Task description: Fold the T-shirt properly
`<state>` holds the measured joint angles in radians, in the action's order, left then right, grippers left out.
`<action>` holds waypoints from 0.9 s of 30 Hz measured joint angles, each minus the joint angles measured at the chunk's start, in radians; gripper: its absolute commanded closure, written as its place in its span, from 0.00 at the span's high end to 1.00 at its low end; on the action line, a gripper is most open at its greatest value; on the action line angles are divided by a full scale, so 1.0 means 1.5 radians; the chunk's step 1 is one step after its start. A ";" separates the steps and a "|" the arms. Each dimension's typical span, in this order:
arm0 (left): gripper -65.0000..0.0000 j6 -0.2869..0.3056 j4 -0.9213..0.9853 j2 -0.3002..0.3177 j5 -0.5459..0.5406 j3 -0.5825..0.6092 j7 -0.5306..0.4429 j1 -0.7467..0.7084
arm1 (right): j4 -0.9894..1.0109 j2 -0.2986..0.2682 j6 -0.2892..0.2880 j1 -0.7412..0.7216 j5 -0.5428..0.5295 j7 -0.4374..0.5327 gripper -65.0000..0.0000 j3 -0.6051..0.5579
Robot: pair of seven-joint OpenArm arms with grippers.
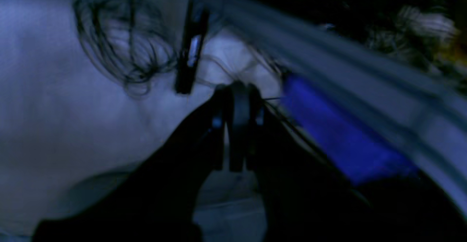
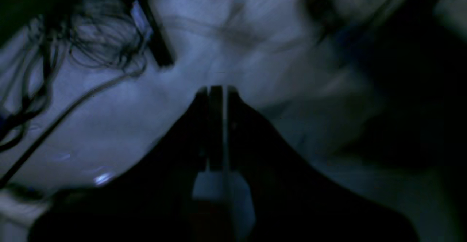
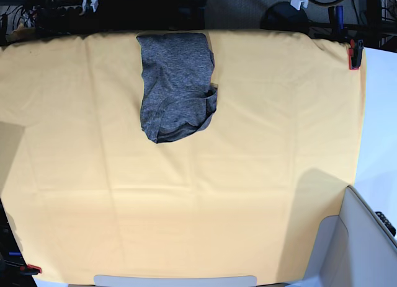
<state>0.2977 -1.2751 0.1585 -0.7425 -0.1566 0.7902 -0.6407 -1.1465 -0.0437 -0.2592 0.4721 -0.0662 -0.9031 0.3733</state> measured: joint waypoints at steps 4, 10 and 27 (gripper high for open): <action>0.00 0.016 0.302 -0.018 -0.018 0.006 -0.122 0.126 | 0.388 -0.016 0.000 -0.130 -0.002 0.198 0.02 0.005; 0.00 0.004 0.550 -0.019 -0.014 0.031 -0.375 0.244 | 0.623 0.019 -0.001 -0.223 0.035 0.468 0.02 -0.064; 0.01 0.005 0.736 -0.046 0.120 0.452 -0.565 0.384 | 0.629 0.077 0.261 -0.262 0.127 0.553 0.02 -0.170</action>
<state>0.3058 -0.1715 0.0902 -0.5625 0.5209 -0.0574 -0.0643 -0.2028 0.0711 0.1318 0.0795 0.1249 -0.0742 0.1184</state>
